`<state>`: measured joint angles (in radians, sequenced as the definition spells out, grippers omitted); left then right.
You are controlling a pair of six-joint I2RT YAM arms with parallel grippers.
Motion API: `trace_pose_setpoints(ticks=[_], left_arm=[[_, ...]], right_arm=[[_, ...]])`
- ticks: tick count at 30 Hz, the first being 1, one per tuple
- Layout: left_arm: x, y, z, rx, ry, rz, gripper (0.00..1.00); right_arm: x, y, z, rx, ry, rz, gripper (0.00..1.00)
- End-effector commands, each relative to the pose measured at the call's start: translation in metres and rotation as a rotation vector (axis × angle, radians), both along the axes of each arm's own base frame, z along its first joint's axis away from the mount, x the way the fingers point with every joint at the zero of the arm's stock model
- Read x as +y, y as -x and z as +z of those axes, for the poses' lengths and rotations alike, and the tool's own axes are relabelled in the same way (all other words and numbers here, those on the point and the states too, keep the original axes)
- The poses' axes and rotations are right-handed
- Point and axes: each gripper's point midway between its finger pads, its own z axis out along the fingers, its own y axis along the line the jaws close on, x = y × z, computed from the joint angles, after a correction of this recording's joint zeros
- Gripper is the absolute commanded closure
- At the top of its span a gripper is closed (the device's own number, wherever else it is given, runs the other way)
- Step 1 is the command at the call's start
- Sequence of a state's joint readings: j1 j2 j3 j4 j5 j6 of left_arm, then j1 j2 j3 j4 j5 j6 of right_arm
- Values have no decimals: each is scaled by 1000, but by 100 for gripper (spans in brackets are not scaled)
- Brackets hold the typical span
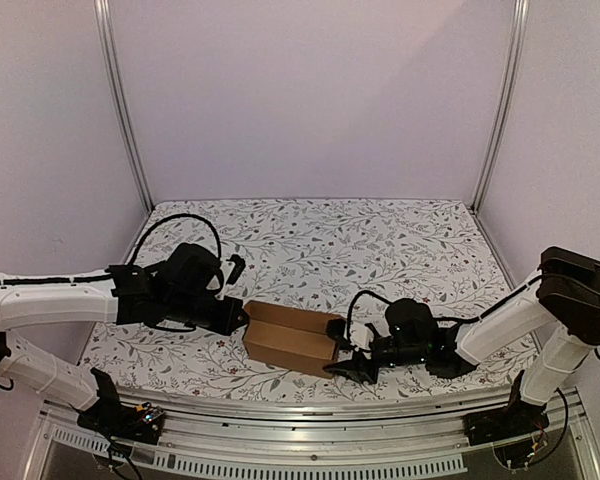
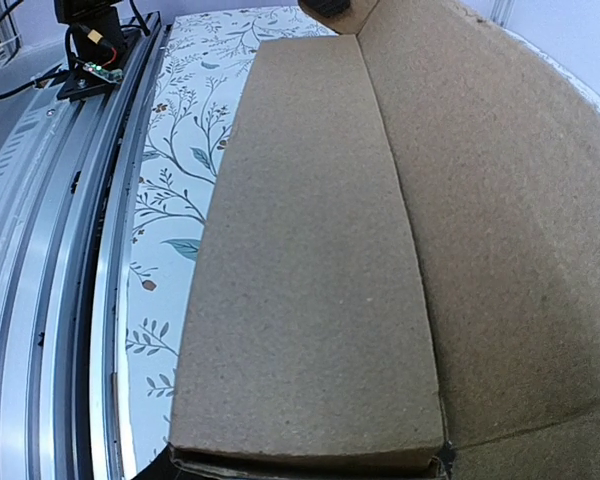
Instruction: Fold the paper box
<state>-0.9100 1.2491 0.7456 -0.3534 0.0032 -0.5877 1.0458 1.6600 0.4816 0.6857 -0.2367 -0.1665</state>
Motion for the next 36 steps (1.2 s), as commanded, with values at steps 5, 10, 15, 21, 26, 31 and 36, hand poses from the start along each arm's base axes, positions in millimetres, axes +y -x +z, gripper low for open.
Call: trace_pose_setpoints(ticks=[5, 10, 15, 21, 26, 31, 36], left_arm=[[-1, 33, -24, 86, -67, -76, 100], [-1, 34, -26, 81, -77, -73, 100], [-1, 32, -28, 78, -93, -73, 100], [-2, 33, -27, 79, -102, -78, 100], [4, 27, -26, 48, -114, -42, 100], [5, 25, -25, 38, -119, -28, 100], [4, 23, -23, 34, -119, -25, 100]], right_arm=[[-5, -32, 10, -66, -50, -168, 39], [-4, -31, 15, -46, -80, -181, 31], [-6, -32, 17, -36, -90, -197, 26], [-11, -34, 16, -46, -82, -219, 20], [-23, -41, 15, -75, -65, -280, 15], [-33, -44, 22, -94, -69, -317, 11], [-44, -42, 35, -107, -64, -340, 9]])
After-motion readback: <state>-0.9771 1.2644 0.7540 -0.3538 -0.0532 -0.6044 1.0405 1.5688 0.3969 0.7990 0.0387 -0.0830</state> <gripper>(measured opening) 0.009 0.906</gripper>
